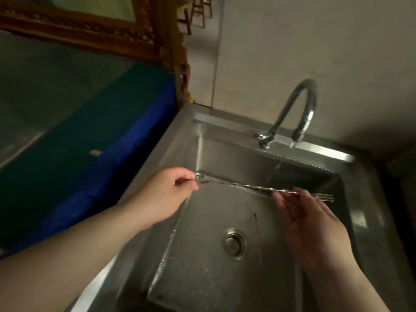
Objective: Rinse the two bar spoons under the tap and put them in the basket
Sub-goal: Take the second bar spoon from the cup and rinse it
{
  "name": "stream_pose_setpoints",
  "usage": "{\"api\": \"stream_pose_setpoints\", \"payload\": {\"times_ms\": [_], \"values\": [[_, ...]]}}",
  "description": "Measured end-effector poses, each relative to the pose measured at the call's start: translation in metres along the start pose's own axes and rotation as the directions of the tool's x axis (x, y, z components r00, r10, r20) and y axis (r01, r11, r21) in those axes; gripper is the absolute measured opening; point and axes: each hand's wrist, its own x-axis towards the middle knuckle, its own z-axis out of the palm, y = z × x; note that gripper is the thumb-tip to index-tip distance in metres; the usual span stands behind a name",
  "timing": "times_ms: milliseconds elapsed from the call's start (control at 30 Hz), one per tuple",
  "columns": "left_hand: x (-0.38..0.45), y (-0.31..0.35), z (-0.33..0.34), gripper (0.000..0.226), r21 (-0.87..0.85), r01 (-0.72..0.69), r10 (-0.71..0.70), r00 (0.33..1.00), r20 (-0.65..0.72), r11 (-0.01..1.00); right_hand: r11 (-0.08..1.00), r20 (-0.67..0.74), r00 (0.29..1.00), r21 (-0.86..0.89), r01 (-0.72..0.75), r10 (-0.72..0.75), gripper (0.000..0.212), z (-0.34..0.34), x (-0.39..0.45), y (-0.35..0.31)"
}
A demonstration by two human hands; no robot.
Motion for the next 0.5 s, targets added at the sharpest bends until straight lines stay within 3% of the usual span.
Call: {"api": "stream_pose_setpoints", "payload": {"times_ms": [333,500], "values": [[0.071,0.048,0.132,0.011,-0.187,0.062,-0.041,0.992,0.117,0.98,0.982,-0.203,0.979,0.186,0.042,-0.003,0.017,-0.083,0.07,-0.045],[0.101,0.06,0.166,0.012,-0.308,0.143,-0.117,0.988,0.101,0.941,0.935,-0.253,0.959,0.354,-0.033,0.129,0.015,-0.103,0.093,-0.037]]}}
